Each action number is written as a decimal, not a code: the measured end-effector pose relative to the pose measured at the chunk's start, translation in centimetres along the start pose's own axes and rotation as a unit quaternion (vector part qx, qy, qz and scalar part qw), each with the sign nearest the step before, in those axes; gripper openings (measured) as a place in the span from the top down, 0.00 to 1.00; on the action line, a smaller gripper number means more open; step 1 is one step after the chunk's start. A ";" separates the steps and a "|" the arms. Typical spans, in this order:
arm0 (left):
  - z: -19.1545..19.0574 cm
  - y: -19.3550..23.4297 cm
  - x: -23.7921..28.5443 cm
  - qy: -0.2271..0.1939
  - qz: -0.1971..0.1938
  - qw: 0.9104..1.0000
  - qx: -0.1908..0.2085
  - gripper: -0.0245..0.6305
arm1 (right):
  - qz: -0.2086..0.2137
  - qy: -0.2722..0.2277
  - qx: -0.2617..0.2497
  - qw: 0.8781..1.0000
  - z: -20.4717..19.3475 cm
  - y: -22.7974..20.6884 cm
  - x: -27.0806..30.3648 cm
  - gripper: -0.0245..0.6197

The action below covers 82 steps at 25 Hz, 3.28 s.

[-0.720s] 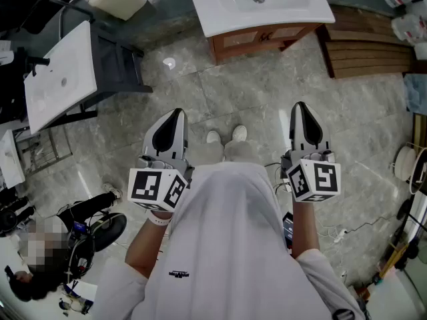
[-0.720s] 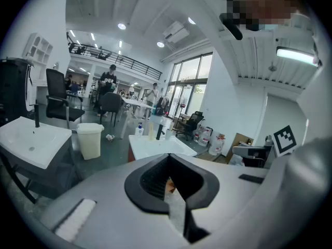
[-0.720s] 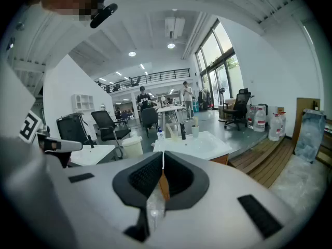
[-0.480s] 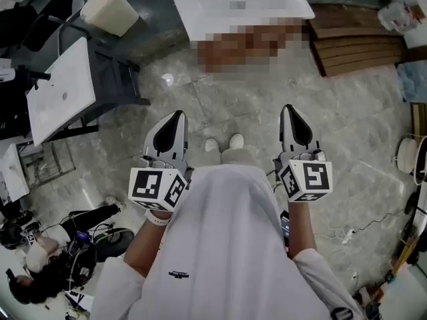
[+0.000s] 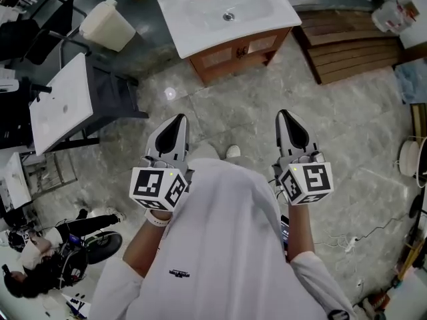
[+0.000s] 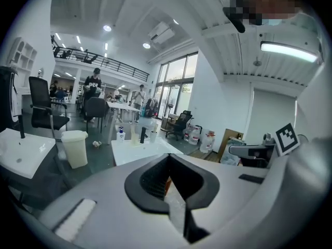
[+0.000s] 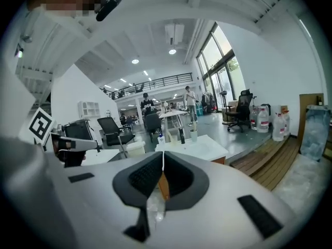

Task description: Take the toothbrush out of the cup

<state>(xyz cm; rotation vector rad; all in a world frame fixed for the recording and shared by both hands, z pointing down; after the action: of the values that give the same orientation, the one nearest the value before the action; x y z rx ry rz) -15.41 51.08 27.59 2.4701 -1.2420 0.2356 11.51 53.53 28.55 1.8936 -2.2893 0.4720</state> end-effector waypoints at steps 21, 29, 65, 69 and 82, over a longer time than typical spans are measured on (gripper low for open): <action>12.4 16.9 25.4 0.006 -0.041 0.999 -0.016 0.95 | -0.049 0.005 0.000 0.999 9.8 -6.5 27.6 0.95; 16.3 23.5 33.4 0.016 -0.041 0.999 -0.021 0.95 | -0.057 0.000 -0.004 0.998 14.1 -7.1 37.6 0.95; 14.8 30.4 49.9 0.049 0.106 0.979 -0.168 0.78 | 0.081 0.076 -0.003 0.994 14.9 -12.3 54.1 0.95; 14.1 31.7 51.2 0.057 0.122 0.975 -0.176 0.78 | 0.083 0.080 -0.002 0.993 14.9 -12.7 55.4 0.95; 11.8 34.3 54.0 0.078 0.152 0.968 -0.185 0.85 | 0.081 0.117 -0.005 0.990 13.3 -14.0 57.4 0.95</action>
<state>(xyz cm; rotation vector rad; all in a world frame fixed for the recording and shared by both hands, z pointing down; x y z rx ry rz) -10.68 -12.28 41.71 1.9068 -1.4441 0.2460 14.85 -6.55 35.32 1.5591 -2.2919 0.6638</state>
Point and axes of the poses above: the fingertips, and each gripper's own axes: x forward along the fingers, y to its left, z out of its top, the point moved 6 cm from there along -x, backward along the fingers, and after that the axes turned 6 degrees about -z, right-handed, at the moved point
